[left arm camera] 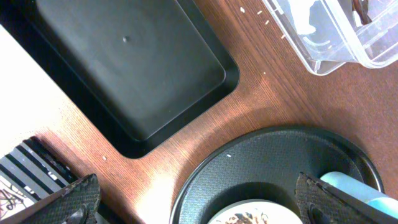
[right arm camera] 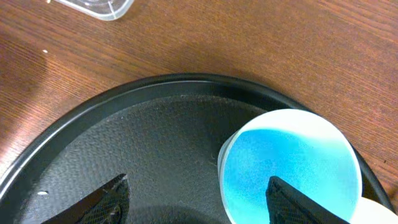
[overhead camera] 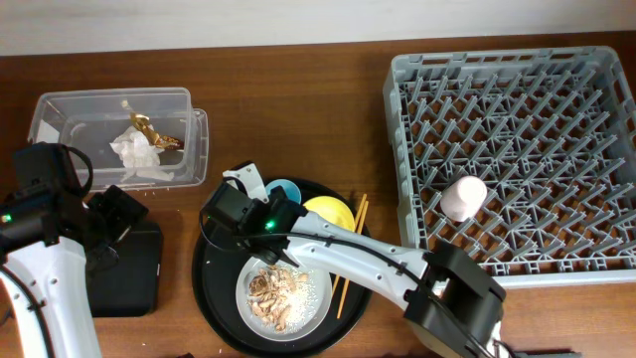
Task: Sort waste into correct bins and load items into the dishwasher rack
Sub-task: 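Grasp the blue cup with the right gripper and lift it, then place the blue cup upside down in the rack and release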
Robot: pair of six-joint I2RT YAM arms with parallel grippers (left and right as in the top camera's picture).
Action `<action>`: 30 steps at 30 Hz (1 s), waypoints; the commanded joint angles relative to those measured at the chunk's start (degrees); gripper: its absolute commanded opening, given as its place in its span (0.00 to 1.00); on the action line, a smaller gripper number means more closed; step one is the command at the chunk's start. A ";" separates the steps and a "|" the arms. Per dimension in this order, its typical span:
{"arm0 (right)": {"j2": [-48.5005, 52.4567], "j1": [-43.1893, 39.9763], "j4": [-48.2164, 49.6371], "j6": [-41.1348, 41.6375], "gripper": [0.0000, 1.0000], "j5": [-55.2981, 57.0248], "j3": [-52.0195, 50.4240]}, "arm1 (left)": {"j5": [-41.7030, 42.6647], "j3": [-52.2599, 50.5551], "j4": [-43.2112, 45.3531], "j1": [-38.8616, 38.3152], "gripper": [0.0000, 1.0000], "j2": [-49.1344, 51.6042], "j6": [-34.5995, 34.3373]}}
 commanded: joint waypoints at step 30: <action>-20.85 -74.44 -40.79 -21.90 0.04 -52.41 13.53 | -0.22 0.87 0.00 0.35 0.99 -0.02 -0.55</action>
